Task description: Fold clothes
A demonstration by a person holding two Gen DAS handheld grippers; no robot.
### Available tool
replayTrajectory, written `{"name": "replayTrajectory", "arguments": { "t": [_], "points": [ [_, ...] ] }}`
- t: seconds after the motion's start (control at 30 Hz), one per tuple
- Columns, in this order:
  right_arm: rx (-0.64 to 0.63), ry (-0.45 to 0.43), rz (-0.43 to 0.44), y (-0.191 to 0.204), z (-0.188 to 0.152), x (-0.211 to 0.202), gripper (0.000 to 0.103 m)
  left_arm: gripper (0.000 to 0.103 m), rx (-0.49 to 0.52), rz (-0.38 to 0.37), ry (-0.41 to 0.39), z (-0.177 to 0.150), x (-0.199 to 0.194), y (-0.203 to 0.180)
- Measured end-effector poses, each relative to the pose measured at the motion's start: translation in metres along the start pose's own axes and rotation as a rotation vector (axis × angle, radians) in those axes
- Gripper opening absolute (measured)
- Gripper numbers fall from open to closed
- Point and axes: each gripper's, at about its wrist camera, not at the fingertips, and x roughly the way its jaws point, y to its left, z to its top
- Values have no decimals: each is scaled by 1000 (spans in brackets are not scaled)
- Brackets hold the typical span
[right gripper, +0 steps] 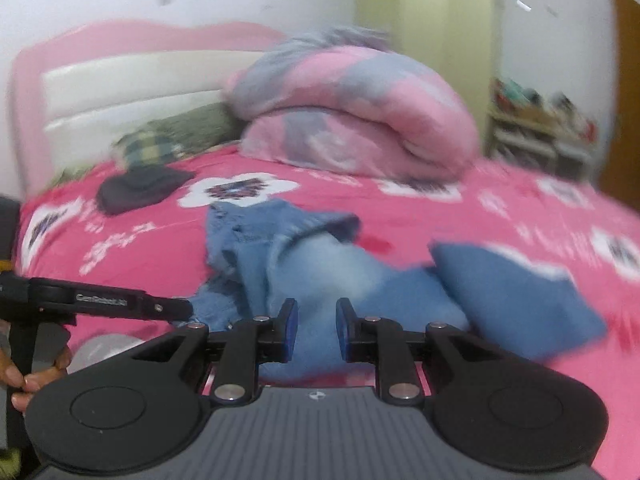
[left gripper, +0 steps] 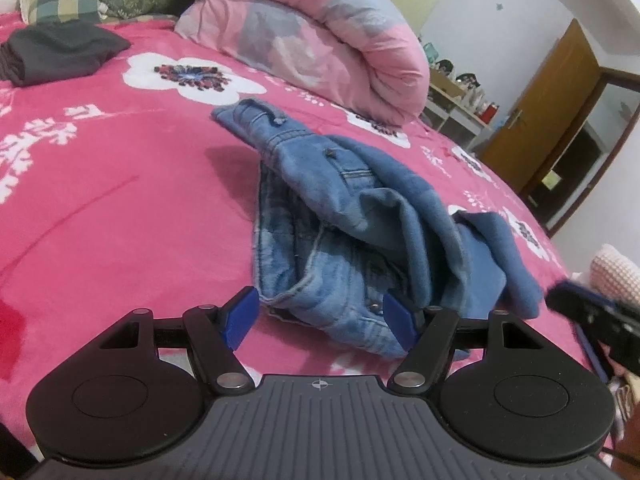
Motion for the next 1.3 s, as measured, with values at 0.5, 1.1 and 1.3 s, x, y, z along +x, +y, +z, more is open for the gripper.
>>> {"name": "replayTrajectory", "arguments": {
  "t": [0.5,1.1,1.3],
  "points": [
    [-18,187,13,20,82,178,77,56,122,49,4,-10,26,-1],
    [290,17,-62,-81,111,143,6,55,112,21,4,-9,26,6],
    [374,-89,-222,-157,100,76,6,56,110,27,14,-8,25,4]
  ]
}}
